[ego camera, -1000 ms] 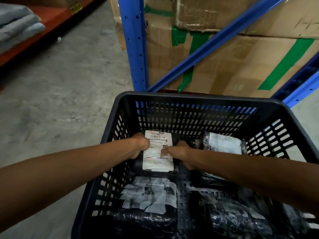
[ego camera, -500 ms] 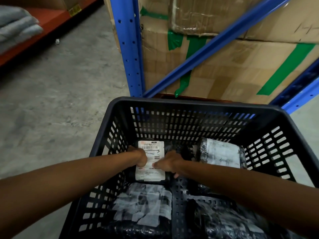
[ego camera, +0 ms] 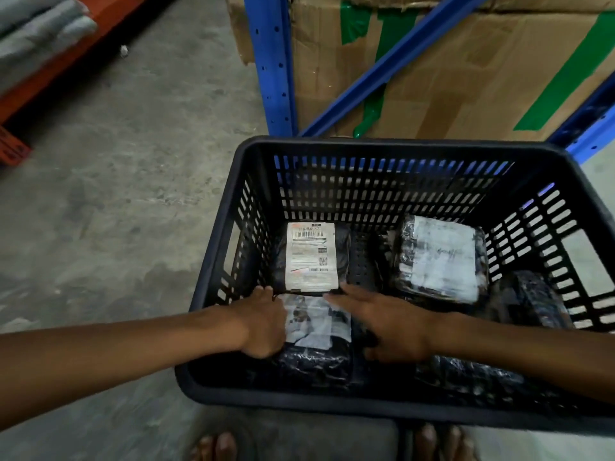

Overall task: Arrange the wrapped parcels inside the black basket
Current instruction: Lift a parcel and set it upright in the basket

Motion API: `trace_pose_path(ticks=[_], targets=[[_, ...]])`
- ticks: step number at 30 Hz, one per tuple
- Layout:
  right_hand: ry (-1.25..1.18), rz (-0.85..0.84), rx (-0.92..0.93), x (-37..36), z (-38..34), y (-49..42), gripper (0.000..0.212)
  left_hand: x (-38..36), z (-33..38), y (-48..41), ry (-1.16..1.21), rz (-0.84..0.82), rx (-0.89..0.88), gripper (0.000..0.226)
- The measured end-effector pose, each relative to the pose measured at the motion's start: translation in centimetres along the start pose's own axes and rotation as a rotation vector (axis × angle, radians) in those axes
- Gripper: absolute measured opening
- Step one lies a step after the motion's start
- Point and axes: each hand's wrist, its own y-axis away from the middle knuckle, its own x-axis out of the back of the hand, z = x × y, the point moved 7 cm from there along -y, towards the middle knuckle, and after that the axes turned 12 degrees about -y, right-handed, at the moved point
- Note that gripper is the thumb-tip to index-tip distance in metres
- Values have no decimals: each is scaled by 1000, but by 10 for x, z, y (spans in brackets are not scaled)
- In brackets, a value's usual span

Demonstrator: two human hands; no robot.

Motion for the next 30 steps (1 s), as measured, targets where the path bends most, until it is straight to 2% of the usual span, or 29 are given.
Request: trace_pose_path(ticks=[3, 6, 9, 11, 13, 15, 18, 19, 20, 22, 24, 25, 27, 28, 30], targets=[[158, 1, 145, -13, -17, 4, 107, -1, 4, 7, 33, 7, -88, 47], [213, 45, 231, -26, -27, -1, 108, -6, 6, 17, 31, -103, -174, 57], [218, 82, 249, -33, -28, -5, 108, -10, 8, 20, -33, -101, -186, 75], [180, 96, 271, -32, -26, -5, 105, -13, 8, 18, -49, -97, -188, 72], [48, 145, 332, -21, -29, -3, 94, -11, 7, 18, 13, -60, -189, 63], [-161, 217, 356, -1, -29, 0, 73, -3, 2, 22, 185, -32, -152, 46], [-523, 215, 230, 31, -20, 8, 51, 19, -11, 21, 503, 48, -20, 16], [-661, 181, 175, 39, -13, 12, 47, 27, -16, 21, 594, 79, 6, 15], [-778, 161, 130, 48, -8, 17, 44, 33, -19, 20, 735, 99, 4, 23], [-959, 183, 73, 68, 1, 28, 38, 49, -22, 27, 1090, 133, -44, 28], [-1160, 278, -16, 82, 11, 32, 40, 65, -26, 28, 1362, 160, -102, 23], [-1278, 339, -88, 84, 20, 30, 43, 66, -31, 27, 1475, 165, -122, 28], [-1481, 444, -219, 82, 35, 22, 47, 65, -37, 19, 1645, 161, -108, 49], [-1545, 495, -270, 80, 42, 14, 49, 65, -38, 14, 1671, 188, -95, 50], [-1615, 567, -331, 78, 46, -1, 48, 73, -36, 4, 1601, 248, -81, 38]])
